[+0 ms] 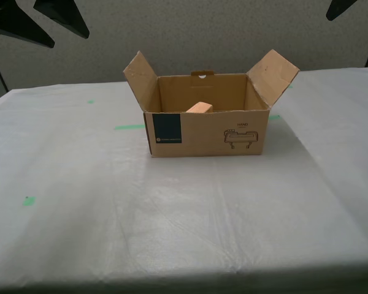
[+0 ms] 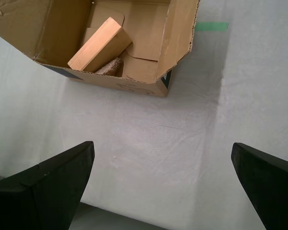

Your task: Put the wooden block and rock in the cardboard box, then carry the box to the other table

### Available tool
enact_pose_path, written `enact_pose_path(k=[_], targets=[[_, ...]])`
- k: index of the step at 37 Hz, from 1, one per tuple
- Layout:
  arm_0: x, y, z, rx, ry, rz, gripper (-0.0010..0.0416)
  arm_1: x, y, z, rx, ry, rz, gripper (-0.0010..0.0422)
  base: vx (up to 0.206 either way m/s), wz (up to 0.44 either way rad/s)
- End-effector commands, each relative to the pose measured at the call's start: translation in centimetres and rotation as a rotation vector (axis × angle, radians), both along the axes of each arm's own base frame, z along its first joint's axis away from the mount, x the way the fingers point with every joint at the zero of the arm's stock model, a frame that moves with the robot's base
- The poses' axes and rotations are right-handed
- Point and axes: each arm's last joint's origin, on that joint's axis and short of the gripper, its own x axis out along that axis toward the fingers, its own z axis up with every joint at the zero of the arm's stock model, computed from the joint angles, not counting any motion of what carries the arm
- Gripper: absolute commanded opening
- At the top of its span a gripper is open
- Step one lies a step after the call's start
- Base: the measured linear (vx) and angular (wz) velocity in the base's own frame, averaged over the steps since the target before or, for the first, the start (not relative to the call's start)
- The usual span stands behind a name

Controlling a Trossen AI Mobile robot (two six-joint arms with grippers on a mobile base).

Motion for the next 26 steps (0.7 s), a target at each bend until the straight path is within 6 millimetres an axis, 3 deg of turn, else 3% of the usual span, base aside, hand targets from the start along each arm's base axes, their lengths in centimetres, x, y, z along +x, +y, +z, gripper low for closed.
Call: enact_pose_path(k=[1, 26], targets=[[0.0, 0.0, 0.04, 0.0, -0.002, -0.004, 0.0398, 0.01, 0.0, 0.04, -0.002, -0.001, -0.001, 0.0302, 0.0, 0.0], [0.0, 0.0, 0.04, 0.001, -0.002, -0.005, 0.0399, 0.0, -0.01, 0.04, -0.001, -0.001, -0.001, 0.0302, 0.0, 0.0]])
